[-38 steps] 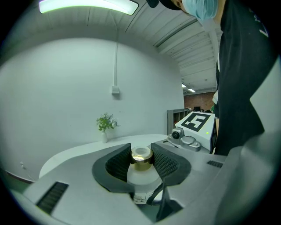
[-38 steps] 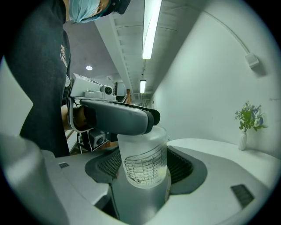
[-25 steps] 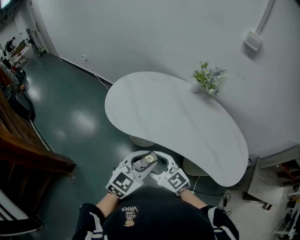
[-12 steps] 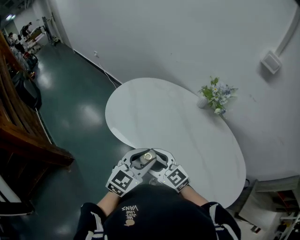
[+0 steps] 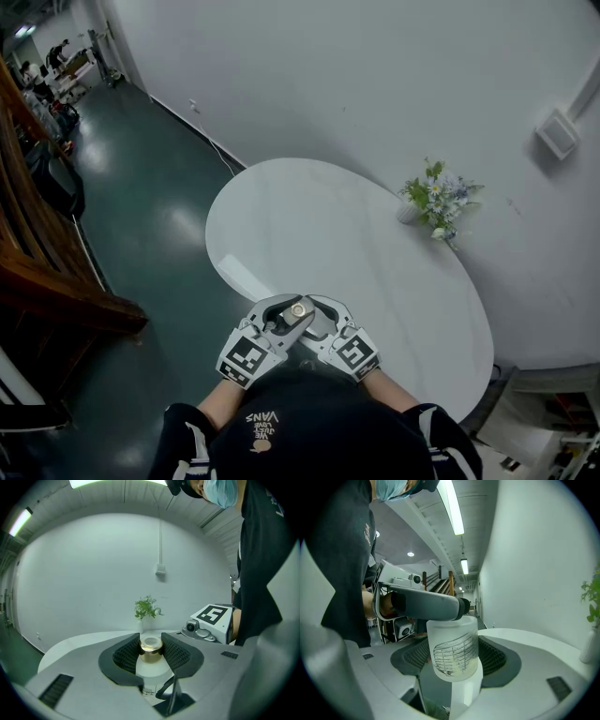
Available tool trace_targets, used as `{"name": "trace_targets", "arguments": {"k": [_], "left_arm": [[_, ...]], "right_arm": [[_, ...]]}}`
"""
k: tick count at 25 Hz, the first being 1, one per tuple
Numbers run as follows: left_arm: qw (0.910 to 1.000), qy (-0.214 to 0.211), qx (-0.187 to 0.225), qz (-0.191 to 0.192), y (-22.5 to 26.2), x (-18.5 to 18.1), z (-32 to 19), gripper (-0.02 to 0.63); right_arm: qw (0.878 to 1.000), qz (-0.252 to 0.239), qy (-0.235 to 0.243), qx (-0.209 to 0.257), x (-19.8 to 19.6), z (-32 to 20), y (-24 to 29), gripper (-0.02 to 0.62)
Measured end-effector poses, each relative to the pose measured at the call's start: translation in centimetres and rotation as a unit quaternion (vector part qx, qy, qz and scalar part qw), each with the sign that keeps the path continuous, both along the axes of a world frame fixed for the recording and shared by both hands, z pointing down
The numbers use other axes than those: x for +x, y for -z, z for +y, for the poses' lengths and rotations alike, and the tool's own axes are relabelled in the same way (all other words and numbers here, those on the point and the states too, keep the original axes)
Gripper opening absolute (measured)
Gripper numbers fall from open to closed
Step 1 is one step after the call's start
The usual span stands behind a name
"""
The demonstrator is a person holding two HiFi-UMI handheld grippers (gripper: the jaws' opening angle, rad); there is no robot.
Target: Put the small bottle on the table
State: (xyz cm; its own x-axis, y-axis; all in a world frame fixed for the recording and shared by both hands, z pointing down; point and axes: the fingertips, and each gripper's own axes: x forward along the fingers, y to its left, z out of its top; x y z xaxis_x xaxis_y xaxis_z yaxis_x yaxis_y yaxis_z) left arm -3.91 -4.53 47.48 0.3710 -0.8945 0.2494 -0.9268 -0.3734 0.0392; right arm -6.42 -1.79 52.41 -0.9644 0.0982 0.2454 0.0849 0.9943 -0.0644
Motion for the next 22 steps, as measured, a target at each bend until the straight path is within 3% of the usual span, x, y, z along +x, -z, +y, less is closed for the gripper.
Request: {"name": "trace_targets", "arguments": {"k": [15, 22], "left_arm": [[0.9929, -0.116, -0.007, -0.024, -2.3, -4.8, -6.8, 0.158], [0.9924, -0.12, -0.008, -0.027, -2.8, -7.6, -9.5, 0.158]], "right_arm": [[0.992, 0.011, -0.121, -0.034, -5.3, -7.5, -2.3, 0.282], [0.984, 0.024, -0.168, -0.052, -5.3, -9.5, -3.4, 0.282]]}}
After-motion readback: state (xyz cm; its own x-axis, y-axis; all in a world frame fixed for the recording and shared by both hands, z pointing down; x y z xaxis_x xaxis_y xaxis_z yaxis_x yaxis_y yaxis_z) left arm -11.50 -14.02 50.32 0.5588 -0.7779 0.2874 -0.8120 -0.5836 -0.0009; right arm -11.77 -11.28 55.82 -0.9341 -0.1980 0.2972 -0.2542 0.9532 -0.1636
